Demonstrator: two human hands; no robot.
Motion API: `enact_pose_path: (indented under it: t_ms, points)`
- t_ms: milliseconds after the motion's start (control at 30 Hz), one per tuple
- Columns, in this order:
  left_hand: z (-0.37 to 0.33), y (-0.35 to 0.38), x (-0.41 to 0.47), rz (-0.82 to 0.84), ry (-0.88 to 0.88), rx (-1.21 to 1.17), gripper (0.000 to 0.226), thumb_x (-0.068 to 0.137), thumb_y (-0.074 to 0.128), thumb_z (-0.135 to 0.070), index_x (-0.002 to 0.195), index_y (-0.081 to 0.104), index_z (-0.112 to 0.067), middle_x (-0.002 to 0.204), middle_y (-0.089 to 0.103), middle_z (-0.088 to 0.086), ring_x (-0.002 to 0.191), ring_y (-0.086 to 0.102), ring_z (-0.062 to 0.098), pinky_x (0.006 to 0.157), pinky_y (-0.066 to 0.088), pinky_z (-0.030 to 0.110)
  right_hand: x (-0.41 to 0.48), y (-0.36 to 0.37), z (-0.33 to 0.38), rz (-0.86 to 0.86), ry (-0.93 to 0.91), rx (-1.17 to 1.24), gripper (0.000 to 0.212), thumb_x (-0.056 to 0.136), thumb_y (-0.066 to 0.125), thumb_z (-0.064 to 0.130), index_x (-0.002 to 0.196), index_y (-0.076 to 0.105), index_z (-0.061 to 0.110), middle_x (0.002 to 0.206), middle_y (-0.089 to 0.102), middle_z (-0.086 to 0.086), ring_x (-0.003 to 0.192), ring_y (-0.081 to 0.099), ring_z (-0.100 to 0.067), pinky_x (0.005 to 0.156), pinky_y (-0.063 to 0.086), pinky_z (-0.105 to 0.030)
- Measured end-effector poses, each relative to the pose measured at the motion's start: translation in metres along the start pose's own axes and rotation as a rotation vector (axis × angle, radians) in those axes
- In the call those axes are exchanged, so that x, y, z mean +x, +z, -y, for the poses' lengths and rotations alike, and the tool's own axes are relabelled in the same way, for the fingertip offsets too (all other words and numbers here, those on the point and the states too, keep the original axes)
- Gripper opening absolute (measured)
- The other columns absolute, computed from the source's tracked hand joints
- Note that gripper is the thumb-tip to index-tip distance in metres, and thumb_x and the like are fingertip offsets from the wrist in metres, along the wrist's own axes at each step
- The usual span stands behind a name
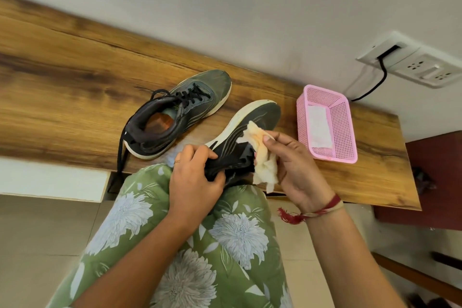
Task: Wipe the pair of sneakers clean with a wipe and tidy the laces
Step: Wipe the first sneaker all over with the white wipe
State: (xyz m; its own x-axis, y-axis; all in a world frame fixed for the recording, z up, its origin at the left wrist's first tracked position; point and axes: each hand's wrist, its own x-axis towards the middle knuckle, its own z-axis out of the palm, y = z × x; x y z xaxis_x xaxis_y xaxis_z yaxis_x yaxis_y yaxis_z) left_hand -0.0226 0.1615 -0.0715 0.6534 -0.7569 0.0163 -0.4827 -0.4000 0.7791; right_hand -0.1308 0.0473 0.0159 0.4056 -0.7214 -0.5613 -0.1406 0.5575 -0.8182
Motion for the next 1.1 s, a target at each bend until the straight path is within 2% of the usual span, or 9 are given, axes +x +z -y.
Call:
enact_pose_path:
  t_ms: [167,300,367,500,600,833,933,1000,1100]
  points:
    - [-0.002,0.0,-0.002,0.007,0.02,-0.002,0.028,0.067,0.074,-0.015,0.09,0.058,-0.017,0.091,0.05,-0.002,0.084,0.047,0.018,0.069,0.034,0.026,0.012,-0.011,0.0,-0.196,0.061,-0.053,0.014,0.089,0.058,0.023,0.089,0.063,0.01,0.062,0.056,-0.002,0.042,0.047,-0.006,0.032,0.033,-0.015]
    - [-0.002,0.0,-0.006,0.019,0.024,-0.004,0.029,0.069,0.075,-0.016,0.095,0.061,-0.016,0.093,0.05,-0.002,0.085,0.044,0.016,0.071,0.035,0.025,0.04,-0.017,0.005,-0.48,-0.385,-0.695,0.012,0.09,0.058,0.026,0.085,0.065,0.017,0.078,0.062,-0.002,0.07,0.056,-0.016,0.061,0.04,-0.025]
    - [-0.001,-0.002,-0.007,0.033,0.017,-0.02,0.03,0.07,0.075,-0.017,0.097,0.062,-0.017,0.095,0.05,-0.004,0.086,0.044,0.015,0.071,0.034,0.025,0.051,-0.015,0.01,-0.556,-0.554,-1.095,0.018,0.091,0.055,0.027,0.097,0.067,0.013,0.097,0.062,-0.008,0.09,0.056,-0.022,0.072,0.035,-0.024]
    - [-0.002,-0.005,-0.011,0.057,0.011,-0.023,0.03,0.072,0.074,-0.019,0.101,0.064,-0.019,0.097,0.051,-0.007,0.088,0.043,0.013,0.069,0.036,0.024,0.062,0.001,0.003,-0.43,-0.691,-1.558,0.024,0.094,0.05,0.024,0.108,0.064,0.011,0.106,0.057,-0.009,0.097,0.054,-0.024,0.067,0.038,-0.027]
    - [-0.002,-0.005,-0.014,0.049,0.005,-0.001,0.032,0.072,0.076,-0.02,0.102,0.065,-0.019,0.097,0.052,-0.006,0.088,0.042,0.013,0.066,0.036,0.024,0.057,0.014,-0.015,-0.334,-0.655,-1.688,0.024,0.094,0.049,0.025,0.104,0.065,0.011,0.1,0.055,-0.009,0.09,0.056,-0.026,0.066,0.047,-0.035]
    - [-0.002,-0.006,-0.015,0.06,0.013,0.018,0.033,0.07,0.078,-0.016,0.101,0.067,-0.017,0.094,0.054,-0.003,0.085,0.039,0.014,0.064,0.037,0.026,0.028,0.028,-0.031,-0.114,-0.435,-1.403,0.024,0.09,0.053,0.012,0.108,0.068,0.014,0.106,0.061,-0.004,0.097,0.057,-0.02,0.083,0.042,-0.028]
    - [-0.003,-0.007,-0.016,0.06,0.022,0.016,0.033,0.069,0.079,-0.016,0.101,0.067,-0.017,0.093,0.055,-0.002,0.085,0.044,0.018,0.063,0.04,0.028,0.023,0.019,-0.02,0.05,-0.209,-0.885,0.016,0.088,0.062,0.011,0.1,0.071,0.011,0.088,0.068,0.001,0.071,0.06,-0.003,0.064,0.048,-0.02]
    - [-0.003,-0.006,-0.017,0.064,0.035,0.018,0.033,0.07,0.078,-0.017,0.101,0.067,-0.016,0.093,0.054,-0.003,0.087,0.047,0.021,0.063,0.044,0.029,0.021,0.008,-0.005,-0.069,-0.054,-0.426,0.014,0.089,0.06,0.012,0.101,0.067,0.008,0.075,0.062,-0.001,0.044,0.049,0.001,0.038,0.037,-0.014]
    - [-0.004,-0.005,-0.018,0.062,0.035,0.018,0.033,0.071,0.077,-0.018,0.102,0.066,-0.017,0.093,0.053,-0.004,0.088,0.047,0.02,0.065,0.046,0.03,0.034,-0.013,0.015,-0.342,-0.117,-0.218,0.01,0.089,0.06,0.016,0.097,0.064,0.012,0.076,0.06,-0.003,0.044,0.049,-0.002,0.035,0.035,-0.014]
